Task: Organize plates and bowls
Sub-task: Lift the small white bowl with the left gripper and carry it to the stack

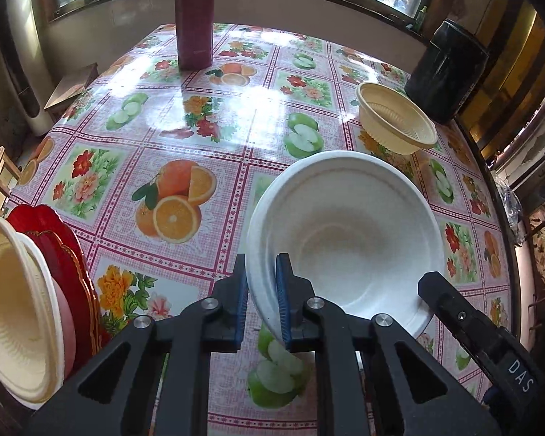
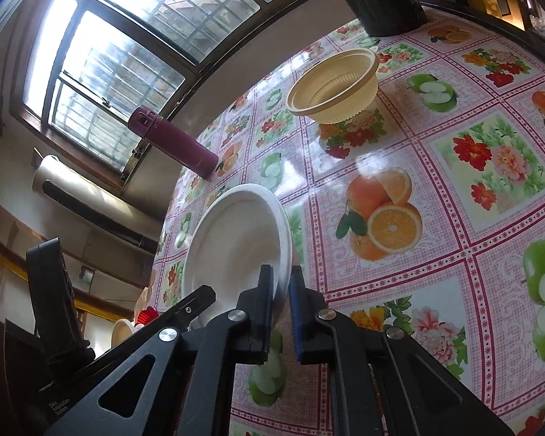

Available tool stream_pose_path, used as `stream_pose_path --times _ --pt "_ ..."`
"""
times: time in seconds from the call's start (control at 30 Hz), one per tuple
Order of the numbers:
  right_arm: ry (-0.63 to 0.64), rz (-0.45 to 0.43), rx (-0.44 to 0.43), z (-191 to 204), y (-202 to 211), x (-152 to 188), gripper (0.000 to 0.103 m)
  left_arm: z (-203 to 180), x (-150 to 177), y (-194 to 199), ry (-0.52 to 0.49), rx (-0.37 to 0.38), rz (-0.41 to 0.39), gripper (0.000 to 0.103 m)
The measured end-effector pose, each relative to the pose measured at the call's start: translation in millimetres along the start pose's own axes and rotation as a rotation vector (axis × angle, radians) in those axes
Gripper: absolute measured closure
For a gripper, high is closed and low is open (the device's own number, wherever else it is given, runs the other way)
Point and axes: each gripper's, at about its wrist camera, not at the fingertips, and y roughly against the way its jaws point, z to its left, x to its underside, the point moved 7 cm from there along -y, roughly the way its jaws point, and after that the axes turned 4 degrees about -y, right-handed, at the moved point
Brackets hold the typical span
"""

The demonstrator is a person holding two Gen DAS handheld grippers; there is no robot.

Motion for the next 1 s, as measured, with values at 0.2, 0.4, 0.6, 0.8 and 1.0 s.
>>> stream_pose_path --times 0.2,0.4,0.6,0.8,1.0 --pt "0.054 -0.011 -0.033 33.9 14.1 15.6 0.094 27.8 8.0 36.6 0.026 -0.013 -0.064 0.090" --pt "0.118 -0.009 -0.076 78.6 19.3 37.8 0.094 65.9 16.6 75.7 0.064 -0.043 -0.129 0.090" --pt "0.181 0.026 -0.122 124.8 9.8 68.4 0.094 115.7 31.5 103.0 0.117 -0.090 -0.173 0.090" --pt "0.255 0.076 -0.159 170.0 -6.6 102.9 0.094 162.7 47.8 121.8 0.172 -0.155 -0.207 0.090" --pt "0.307 0.127 -0.168 193.2 -28.6 134.9 0.094 194.7 65.8 121.7 0.207 -0.200 -0.205 0.090"
